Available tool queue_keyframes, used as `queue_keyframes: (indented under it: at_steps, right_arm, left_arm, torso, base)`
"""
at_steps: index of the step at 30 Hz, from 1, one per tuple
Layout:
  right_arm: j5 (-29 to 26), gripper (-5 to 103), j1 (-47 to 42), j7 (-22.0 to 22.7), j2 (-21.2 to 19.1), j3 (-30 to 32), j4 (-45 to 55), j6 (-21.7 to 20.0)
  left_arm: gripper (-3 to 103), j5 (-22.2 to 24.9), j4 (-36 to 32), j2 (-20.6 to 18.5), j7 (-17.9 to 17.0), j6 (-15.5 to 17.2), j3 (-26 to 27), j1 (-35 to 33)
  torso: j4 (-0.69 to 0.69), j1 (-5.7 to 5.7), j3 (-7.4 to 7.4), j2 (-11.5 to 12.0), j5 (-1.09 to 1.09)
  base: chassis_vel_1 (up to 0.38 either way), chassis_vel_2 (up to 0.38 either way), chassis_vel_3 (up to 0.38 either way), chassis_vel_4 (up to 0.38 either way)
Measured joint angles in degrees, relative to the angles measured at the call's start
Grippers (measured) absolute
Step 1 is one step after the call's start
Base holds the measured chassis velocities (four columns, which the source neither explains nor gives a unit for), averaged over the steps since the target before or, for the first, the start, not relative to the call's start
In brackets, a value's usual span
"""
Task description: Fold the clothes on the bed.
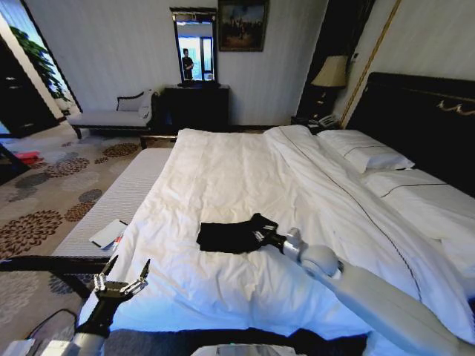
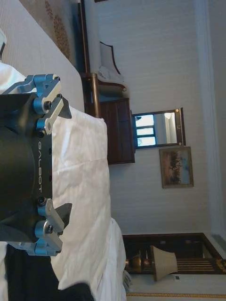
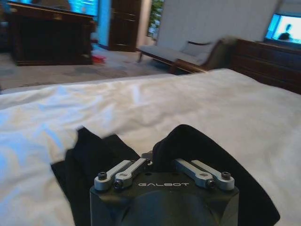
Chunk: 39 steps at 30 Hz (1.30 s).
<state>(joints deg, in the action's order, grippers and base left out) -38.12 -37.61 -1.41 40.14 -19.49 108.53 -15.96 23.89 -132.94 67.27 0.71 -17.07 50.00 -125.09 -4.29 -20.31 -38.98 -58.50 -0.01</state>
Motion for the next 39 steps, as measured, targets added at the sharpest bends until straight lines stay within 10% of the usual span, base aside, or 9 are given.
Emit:
queue_keyframes:
  at_steps: [27,39]
  right_arm:
    - [4.97,4,2.26,2.59,7.44,-9.60,-5.34,-0.38]
    - [7.61,50,0.58,0.89,4.68,-6.92,-2.09,-0.89]
  left_arm:
    - [100,0.00,0.00,0.00,0.00,-0.01,0.00,0.00]
    - [100,0.00,0.00,0.00,0.01,-0.01,-0.01,0.00]
  torso:
    - [-0.04,0.00,0.00,0.00,0.01]
    - [-0.04,0.01,0.00,0.00,0.01]
  base:
    - [0.000,0.000,0.000,0.000]
    - [0.000,0.000,0.000,0.000]
